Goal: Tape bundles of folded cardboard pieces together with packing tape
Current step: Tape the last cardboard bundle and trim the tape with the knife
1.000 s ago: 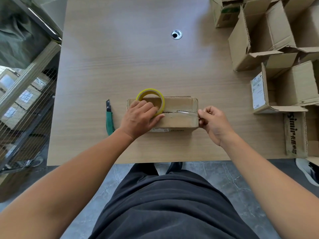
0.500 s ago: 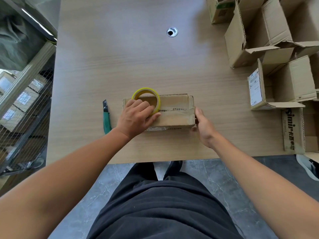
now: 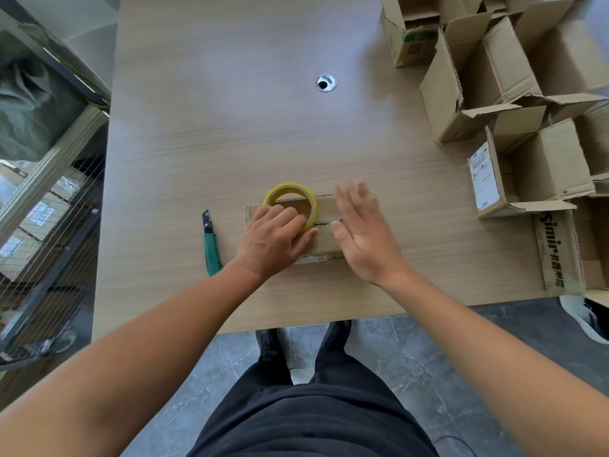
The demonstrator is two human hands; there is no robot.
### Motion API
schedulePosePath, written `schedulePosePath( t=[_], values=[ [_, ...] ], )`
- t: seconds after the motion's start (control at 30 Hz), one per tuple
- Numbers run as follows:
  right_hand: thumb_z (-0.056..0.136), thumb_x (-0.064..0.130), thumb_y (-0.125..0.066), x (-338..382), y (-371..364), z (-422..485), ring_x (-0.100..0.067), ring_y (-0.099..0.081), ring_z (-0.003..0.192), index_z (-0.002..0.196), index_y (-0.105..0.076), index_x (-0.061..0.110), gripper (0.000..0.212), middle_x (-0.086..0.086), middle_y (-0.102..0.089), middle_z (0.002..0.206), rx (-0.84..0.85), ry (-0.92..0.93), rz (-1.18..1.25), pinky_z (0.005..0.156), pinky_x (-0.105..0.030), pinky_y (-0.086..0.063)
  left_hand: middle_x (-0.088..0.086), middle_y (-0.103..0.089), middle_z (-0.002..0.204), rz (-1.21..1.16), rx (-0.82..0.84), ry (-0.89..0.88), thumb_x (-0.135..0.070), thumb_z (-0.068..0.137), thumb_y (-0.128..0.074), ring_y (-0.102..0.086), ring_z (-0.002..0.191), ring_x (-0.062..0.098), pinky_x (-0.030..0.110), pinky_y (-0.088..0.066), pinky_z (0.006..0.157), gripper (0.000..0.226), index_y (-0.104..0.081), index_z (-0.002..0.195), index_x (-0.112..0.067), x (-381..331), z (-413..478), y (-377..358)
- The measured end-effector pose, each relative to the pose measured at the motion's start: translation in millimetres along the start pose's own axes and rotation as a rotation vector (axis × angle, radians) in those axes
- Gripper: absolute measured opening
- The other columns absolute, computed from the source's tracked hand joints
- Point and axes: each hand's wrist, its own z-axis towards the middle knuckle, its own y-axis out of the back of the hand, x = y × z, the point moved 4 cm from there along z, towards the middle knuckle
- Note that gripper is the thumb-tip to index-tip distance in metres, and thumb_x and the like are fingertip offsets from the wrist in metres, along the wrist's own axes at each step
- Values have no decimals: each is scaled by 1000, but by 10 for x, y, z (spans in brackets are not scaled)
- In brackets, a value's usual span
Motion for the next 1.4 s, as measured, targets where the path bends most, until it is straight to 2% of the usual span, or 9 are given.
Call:
schedulePosePath(
  t=[0.17,0.27,0.37,0.43,0.57,0.8,1.03,1.17,1.4],
  values=[
    [107,42,-24,45,-237,-11,-14,2,157,162,1,17,65,-1,-5,171,4,-146,-271,128,-37,3,7,-58,69,-78,91,-204,-37,95,-64,-59,66,31,37,-48,67,35,-59,71,-12,111,179,291],
    [102,52,-9,35,-220,-7,-9,6,156,161,4,23,67,3,-1,171,40,-151,-258,126,-31,9,4,-63,67,-100,324,-274,-51,98,-44,-61,65,31,35,-47,68,47,-64,73,-16,239,383,540],
    [98,56,3,-4,-164,13,-4,12,154,159,7,31,67,5,3,171,78,-230,-235,122,-24,17,-1,-50,52,-84,447,-36,-65,92,-31,-50,53,26,30,-34,53,62,-48,58,-17,767,493,784],
    [98,58,6,23,-181,35,-3,17,153,158,9,36,64,7,7,170,105,-242,-273,120,-23,19,-3,-46,49,-145,525,117,-72,88,-40,-46,52,16,27,-28,50,63,-44,55,-18,1099,375,856],
    [103,61,-2,45,-266,65,-7,18,154,159,6,45,59,8,11,170,127,-292,-374,122,-29,19,4,-52,59,-364,716,307,-62,89,-62,-49,58,20,33,-36,54,58,-55,66,-9,1216,-15,637],
    [101,64,-4,23,-338,78,-11,17,155,159,11,43,64,3,13,170,111,-339,-465,124,-34,15,2,-63,67,-345,699,441,-72,80,-64,-58,66,17,30,-41,56,56,-64,66,-18,1474,-192,291],
    [104,59,-13,76,-297,97,-14,13,156,154,22,43,63,2,11,171,124,-368,-475,126,-36,12,-1,-63,66,-247,661,431,-75,81,-59,-59,67,17,30,-43,56,58,-62,68,-18,1548,-137,151],
    [105,53,-17,182,-313,260,-21,6,157,161,3,40,61,-5,0,171,134,-468,-393,126,-44,10,-2,-64,68,-297,687,475,-75,80,-61,-60,69,17,32,-48,62,58,-63,71,-17,1582,-142,108],
    [85,88,-4,184,-404,339,-25,5,155,157,9,47,84,-4,-7,165,144,-548,-464,123,-50,14,-4,-63,69,-417,725,492,-92,56,-58,-60,69,15,31,-43,59,75,-63,76,-20,1595,-215,18]
  ],
)
